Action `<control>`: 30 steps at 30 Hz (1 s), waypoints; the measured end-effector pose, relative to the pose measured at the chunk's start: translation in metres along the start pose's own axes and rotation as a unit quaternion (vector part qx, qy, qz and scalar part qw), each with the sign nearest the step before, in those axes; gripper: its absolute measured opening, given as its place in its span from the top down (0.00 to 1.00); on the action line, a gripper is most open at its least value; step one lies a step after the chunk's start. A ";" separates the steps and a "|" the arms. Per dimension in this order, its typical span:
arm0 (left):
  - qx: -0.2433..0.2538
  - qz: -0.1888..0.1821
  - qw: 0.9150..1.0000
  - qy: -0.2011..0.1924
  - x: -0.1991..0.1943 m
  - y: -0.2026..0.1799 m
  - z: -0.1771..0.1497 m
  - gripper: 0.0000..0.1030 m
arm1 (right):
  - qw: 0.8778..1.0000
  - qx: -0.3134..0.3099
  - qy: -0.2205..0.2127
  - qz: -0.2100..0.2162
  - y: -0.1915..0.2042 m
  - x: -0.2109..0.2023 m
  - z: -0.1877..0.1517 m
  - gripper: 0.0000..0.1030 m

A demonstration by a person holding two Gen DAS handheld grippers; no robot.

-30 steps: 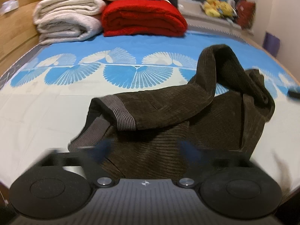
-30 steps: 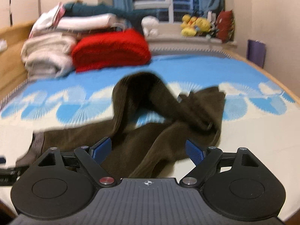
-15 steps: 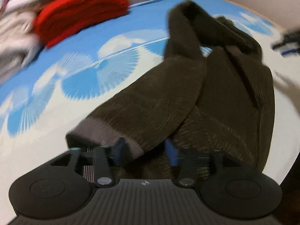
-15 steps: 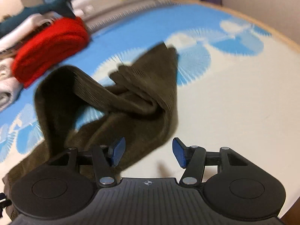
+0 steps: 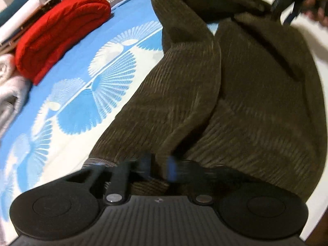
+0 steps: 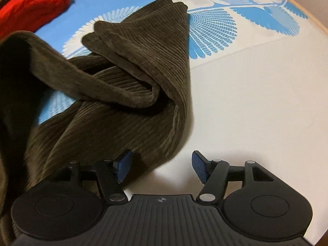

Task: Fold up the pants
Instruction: 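Grasp the grey waistband with the left gripper while the right gripper grasps a pant leg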

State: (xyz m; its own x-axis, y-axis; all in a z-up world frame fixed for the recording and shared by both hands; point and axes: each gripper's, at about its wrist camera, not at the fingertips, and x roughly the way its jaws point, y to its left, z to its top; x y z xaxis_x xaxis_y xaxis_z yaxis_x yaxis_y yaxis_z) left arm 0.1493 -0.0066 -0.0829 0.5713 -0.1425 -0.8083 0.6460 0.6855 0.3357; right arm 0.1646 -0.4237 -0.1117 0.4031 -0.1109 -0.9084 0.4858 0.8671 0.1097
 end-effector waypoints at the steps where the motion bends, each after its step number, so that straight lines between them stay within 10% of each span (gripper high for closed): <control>1: -0.003 -0.003 1.000 -0.006 0.000 0.004 0.001 0.90 | 1.000 -0.004 0.001 -0.008 0.002 0.006 0.003 0.35; 6: -0.035 -0.009 0.999 -0.032 -0.002 0.028 0.007 0.91 | 0.999 -0.030 -0.027 -0.032 0.014 0.017 0.010 0.33; 11: -0.131 0.015 0.988 -0.077 -0.009 0.072 0.013 0.92 | 0.996 -0.049 -0.059 -0.052 0.020 0.012 0.014 0.92; 23: -0.337 0.113 0.929 -0.106 0.017 0.158 0.016 0.92 | 0.989 0.004 -0.126 -0.073 -0.046 -0.059 0.022 0.94; 30: -0.401 0.093 0.905 -0.110 0.012 0.174 0.003 0.70 | 0.996 0.029 -0.036 -0.081 -0.106 -0.069 0.006 0.94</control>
State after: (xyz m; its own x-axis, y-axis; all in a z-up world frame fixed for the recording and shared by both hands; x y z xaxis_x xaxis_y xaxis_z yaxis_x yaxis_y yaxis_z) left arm 0.2698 0.1086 -0.0323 0.7758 -0.0499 -0.6290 0.0035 0.9972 -0.0749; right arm 0.0899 -0.5111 -0.0577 0.3695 -0.2842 -0.8847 0.5929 0.8052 -0.0110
